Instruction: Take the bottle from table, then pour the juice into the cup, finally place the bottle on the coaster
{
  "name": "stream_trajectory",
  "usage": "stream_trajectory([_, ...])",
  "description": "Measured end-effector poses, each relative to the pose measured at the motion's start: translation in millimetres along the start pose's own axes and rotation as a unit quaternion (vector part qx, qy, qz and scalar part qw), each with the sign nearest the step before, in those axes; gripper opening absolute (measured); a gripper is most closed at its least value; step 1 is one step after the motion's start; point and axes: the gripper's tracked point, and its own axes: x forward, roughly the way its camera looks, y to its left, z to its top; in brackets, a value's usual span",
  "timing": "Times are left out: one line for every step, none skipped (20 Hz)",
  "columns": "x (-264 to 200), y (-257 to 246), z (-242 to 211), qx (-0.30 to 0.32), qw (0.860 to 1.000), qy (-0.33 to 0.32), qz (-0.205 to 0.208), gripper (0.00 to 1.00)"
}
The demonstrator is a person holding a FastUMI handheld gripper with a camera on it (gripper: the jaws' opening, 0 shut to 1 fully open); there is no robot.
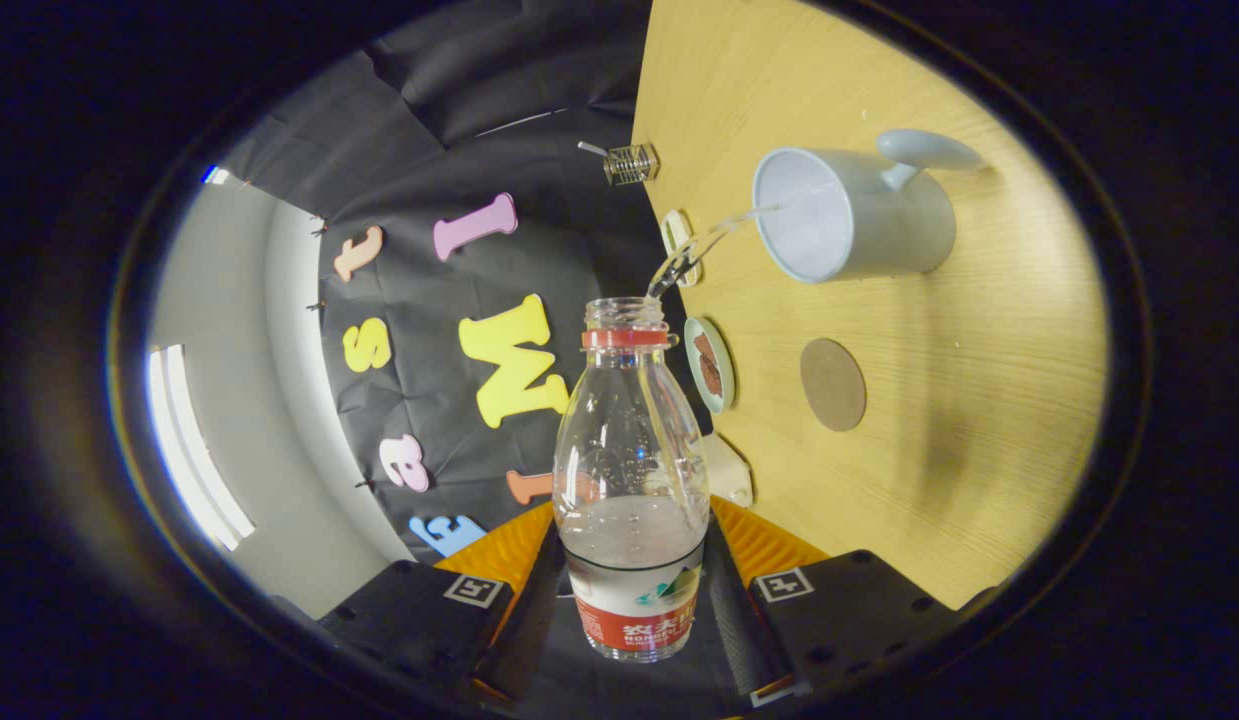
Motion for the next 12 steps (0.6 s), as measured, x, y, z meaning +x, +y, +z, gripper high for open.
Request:
stream_trajectory([-1,2,-1,0.003,1.000,0.000,0.002,0.76])
stream_trajectory([-1,4,0,0.006,1.000,-0.001,0.004,0.77])
stream_trajectory([-2,5,0,0.010,1.000,-0.001,0.006,0.76])
stream_trajectory([-2,5,0,0.014,1.000,-0.001,0.007,0.76])
stream_trajectory([-2,6,0,0.017,1.000,-0.001,0.008,0.77])
stream_trajectory([-2,8,0,0.019,1.000,-0.002,0.009,0.76])
stream_trajectory([-4,10,1,0.021,1.000,-0.002,0.011,0.76])
stream_trajectory([-4,11,1,0.023,1.000,-0.003,0.012,0.76])
stream_trajectory([-5,14,2,0.024,1.000,-0.004,0.013,0.76])
stream_trajectory([-6,15,1,0.027,1.000,-0.005,0.014,0.76])
stream_trajectory([-6,16,2,0.030,0.999,-0.004,0.015,0.77])
stream_trajectory([-5,18,2,0.036,0.999,-0.004,0.014,0.76])
